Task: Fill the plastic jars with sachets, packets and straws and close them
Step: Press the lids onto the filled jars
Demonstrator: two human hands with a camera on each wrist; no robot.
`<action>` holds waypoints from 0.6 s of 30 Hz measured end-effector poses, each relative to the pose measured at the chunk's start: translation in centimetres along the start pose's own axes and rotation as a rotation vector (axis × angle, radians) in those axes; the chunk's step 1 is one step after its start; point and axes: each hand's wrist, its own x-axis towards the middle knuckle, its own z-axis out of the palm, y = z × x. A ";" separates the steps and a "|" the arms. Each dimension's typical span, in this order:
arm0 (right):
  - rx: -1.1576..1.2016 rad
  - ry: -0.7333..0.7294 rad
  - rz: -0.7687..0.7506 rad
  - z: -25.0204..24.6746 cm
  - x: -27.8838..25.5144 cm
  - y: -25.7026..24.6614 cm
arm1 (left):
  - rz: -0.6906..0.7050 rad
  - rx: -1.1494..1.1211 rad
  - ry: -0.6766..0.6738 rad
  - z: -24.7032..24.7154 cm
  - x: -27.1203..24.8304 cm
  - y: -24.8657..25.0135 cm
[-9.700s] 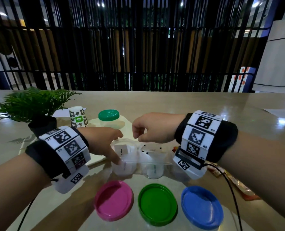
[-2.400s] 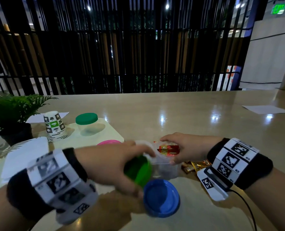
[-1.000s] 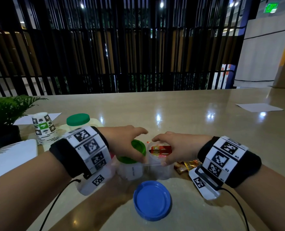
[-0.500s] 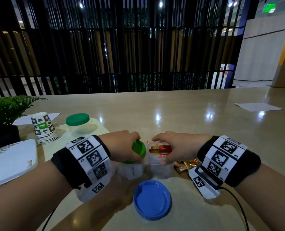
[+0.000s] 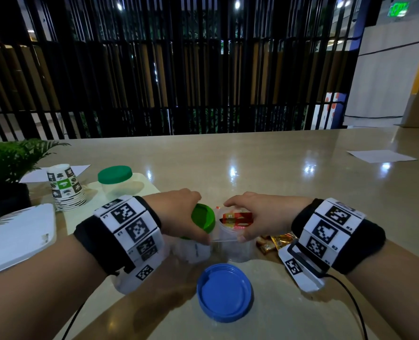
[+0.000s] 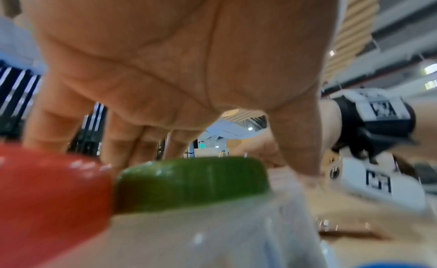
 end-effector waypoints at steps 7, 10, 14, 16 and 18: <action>0.019 -0.005 -0.004 0.0 0.0 0.0 | 0.010 0.048 -0.022 0.4 0.2 0.0; 0.010 -0.004 -0.009 0.0 0.1 0.1 | 0.089 0.035 -0.054 0.0 0.1 -0.3; 0.017 -0.006 -0.005 0.0 0.1 0.1 | 0.136 -0.010 -0.095 0.1 0.3 -0.8; 0.018 -0.005 -0.005 0.0 0.1 0.1 | 0.098 -0.064 -0.089 0.5 0.4 -0.6; 0.019 -0.006 -0.006 0.0 0.0 0.1 | 0.060 -0.070 -0.040 0.9 0.4 -0.3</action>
